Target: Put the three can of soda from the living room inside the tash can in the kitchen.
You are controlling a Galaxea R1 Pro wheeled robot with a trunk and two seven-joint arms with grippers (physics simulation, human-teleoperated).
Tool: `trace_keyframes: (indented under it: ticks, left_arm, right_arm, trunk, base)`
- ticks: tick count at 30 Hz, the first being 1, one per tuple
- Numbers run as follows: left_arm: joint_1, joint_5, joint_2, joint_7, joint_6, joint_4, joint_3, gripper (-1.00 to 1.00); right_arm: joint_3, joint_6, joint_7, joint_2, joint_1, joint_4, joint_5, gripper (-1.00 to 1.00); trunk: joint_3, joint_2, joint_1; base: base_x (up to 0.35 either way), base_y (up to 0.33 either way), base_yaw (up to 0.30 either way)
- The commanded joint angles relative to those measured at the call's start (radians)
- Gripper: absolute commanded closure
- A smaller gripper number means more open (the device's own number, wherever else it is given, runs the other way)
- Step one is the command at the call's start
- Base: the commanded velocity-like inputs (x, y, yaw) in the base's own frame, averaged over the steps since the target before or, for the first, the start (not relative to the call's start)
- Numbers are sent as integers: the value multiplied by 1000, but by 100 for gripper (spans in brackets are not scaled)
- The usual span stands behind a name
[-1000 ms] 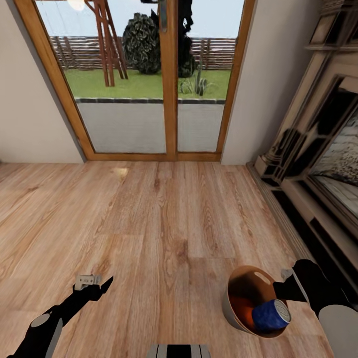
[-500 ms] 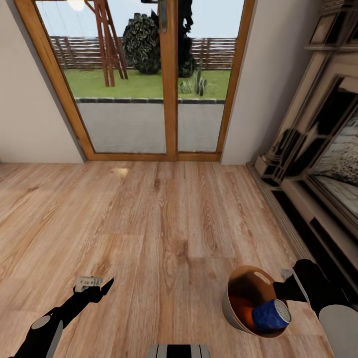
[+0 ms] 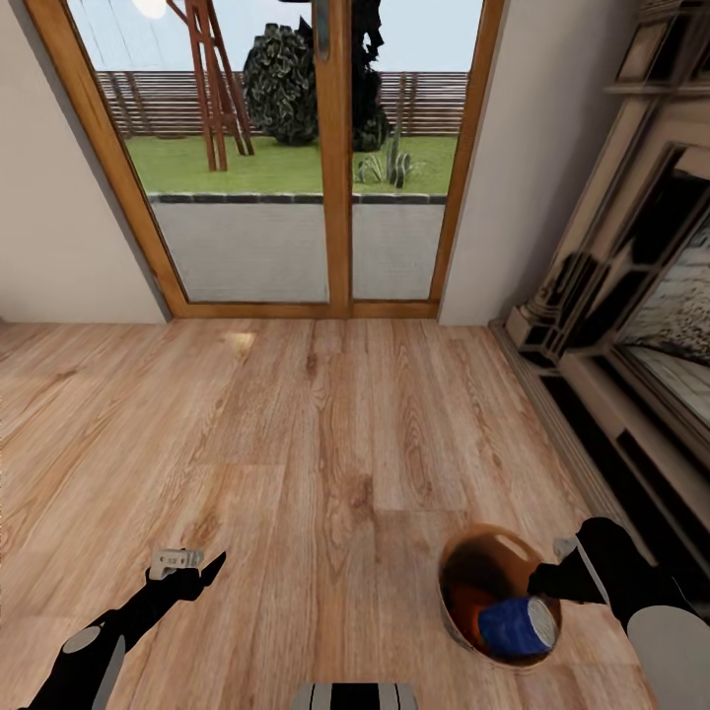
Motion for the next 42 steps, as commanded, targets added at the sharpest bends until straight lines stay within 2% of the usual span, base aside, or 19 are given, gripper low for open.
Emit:
trace_keyframes:
  ticks: [1, 27, 35, 42]
  left_arm:
    - [0, 0, 0, 0, 0, 0, 0, -100]
    - [0, -3, 0, 1, 0, 1, 0, -100]
    - [-1, 0, 0, 2, -1, 25, 0, -100]
    - [-1, 0, 0, 2, -2, 28, 0, -100]
  right_arm:
    - [0, 0, 0, 0, 0, 0, 0, -100]
    - [0, 0, 0, -2, 0, 0, 2, -100]
    - [5, 0, 0, -2, 0, 0, 2, -100]
    - [6, 0, 0, 1, 0, 0, 2, -100]
  trunk:
    - [0, 0, 0]
    - [0, 0, 0]
    - [0, 0, 0]
    - [27, 2, -3]
  base:
    - [0, 0, 0]
    - [0, 0, 0]
    - [0, 0, 0]
    - [0, 0, 0]
